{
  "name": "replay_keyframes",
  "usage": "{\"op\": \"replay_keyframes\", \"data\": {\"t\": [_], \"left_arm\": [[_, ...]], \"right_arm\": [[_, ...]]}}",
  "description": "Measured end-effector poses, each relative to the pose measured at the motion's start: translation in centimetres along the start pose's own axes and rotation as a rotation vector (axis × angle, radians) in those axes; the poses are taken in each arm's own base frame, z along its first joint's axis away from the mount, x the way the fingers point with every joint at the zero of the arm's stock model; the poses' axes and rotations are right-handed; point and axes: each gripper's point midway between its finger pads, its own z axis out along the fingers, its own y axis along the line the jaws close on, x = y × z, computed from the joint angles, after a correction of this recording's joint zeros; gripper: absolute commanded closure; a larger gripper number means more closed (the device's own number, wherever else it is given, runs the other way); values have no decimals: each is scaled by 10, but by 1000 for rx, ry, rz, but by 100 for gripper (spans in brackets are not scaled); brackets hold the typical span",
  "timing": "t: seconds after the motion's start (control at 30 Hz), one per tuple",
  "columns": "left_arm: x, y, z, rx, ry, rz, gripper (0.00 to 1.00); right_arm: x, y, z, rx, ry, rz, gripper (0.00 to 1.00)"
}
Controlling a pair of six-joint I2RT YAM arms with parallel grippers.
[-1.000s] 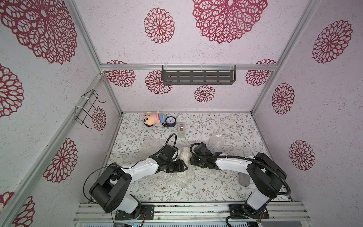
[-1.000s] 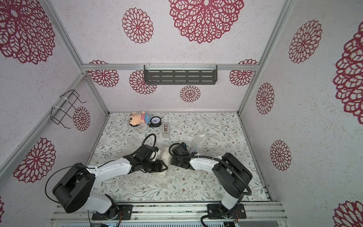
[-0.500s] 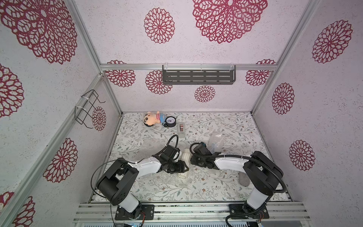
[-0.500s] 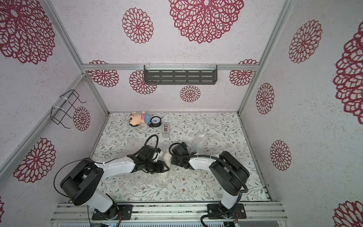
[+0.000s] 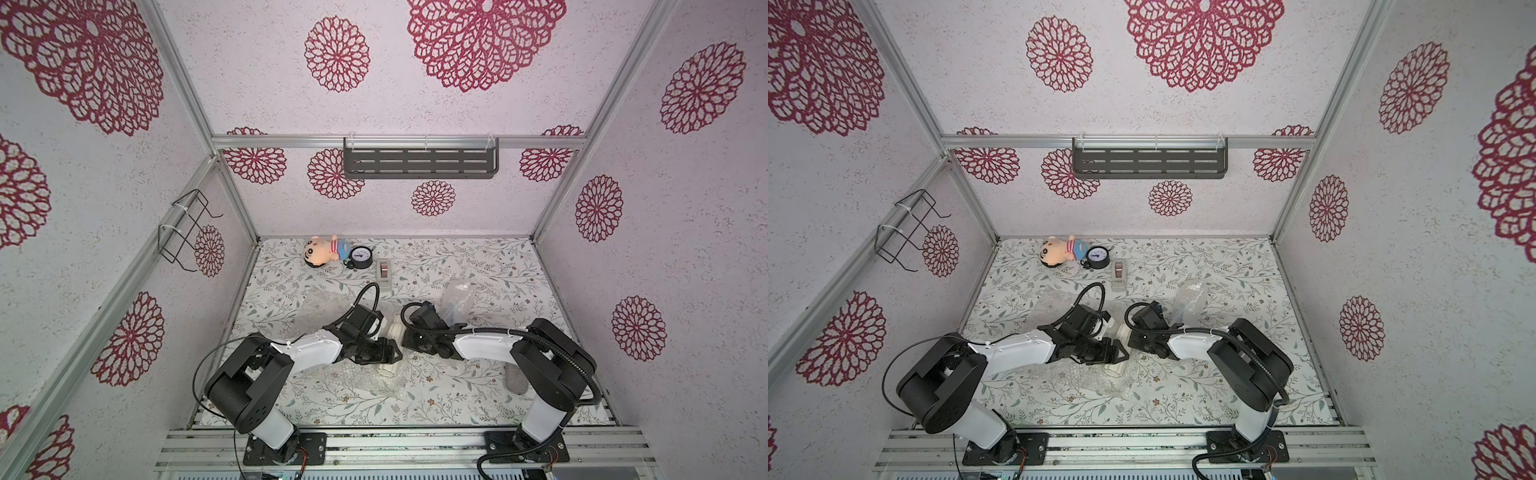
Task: Wrap vases in bubble wrap
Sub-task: Place the vase in bubble wrap, then wrap the vase in bubble wrap.
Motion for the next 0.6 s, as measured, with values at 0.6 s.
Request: {"op": "replay_keyframes", "data": {"t": [0.6], "left_arm": [[-20,18,-30,14,-146,-125,48]], "right_arm": [[-15,35,-12,-113,-4,-13,100]]}}
